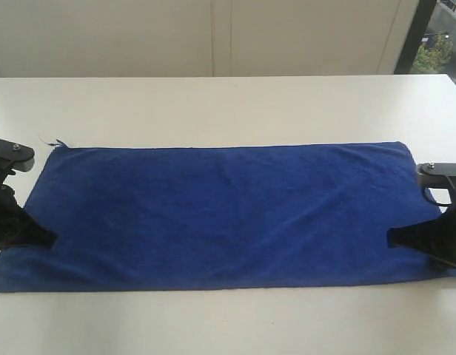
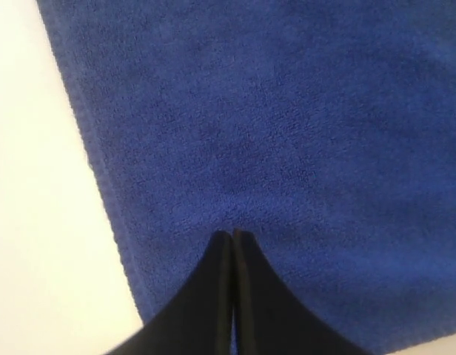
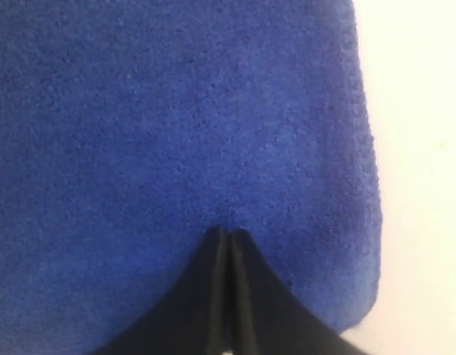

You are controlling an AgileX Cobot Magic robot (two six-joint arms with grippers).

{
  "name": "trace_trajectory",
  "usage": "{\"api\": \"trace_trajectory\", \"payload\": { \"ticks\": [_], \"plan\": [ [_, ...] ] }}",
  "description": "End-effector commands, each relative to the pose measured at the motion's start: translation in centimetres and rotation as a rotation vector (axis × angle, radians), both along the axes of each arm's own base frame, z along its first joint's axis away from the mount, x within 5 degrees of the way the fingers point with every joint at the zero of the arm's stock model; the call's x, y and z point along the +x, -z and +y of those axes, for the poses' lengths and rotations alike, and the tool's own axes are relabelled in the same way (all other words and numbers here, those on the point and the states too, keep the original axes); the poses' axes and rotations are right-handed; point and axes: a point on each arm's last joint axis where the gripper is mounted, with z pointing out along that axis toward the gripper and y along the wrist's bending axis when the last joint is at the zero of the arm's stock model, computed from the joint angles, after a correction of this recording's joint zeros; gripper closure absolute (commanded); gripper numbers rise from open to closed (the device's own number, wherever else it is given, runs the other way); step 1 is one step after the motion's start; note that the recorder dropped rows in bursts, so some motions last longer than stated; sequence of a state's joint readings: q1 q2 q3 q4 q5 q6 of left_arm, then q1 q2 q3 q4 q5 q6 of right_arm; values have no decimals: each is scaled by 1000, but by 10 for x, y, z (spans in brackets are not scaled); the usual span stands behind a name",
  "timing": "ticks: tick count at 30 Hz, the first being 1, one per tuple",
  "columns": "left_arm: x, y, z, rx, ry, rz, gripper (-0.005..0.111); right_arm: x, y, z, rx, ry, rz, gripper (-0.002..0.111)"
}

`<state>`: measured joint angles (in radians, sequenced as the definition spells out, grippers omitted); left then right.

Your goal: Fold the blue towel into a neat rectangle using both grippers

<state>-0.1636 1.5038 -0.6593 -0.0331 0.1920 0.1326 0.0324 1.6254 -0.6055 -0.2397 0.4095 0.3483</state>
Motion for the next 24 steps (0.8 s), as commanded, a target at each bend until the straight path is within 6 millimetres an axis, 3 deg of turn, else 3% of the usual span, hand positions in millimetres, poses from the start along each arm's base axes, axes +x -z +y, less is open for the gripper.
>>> {"api": "trace_trajectory", "payload": {
  "ticks": [1, 17, 24],
  "plan": [
    [-3, 0, 0, -8, -10, 8, 107, -14, 9, -4, -38, 13, 135, 108],
    [-3, 0, 0, -8, -10, 8, 107, -8, 6, -2, -21, 4, 61, 108],
    [-2, -1, 0, -9, -11, -4, 107, -3, -24, -2, -16, 5, -68, 108]
  ]
}}
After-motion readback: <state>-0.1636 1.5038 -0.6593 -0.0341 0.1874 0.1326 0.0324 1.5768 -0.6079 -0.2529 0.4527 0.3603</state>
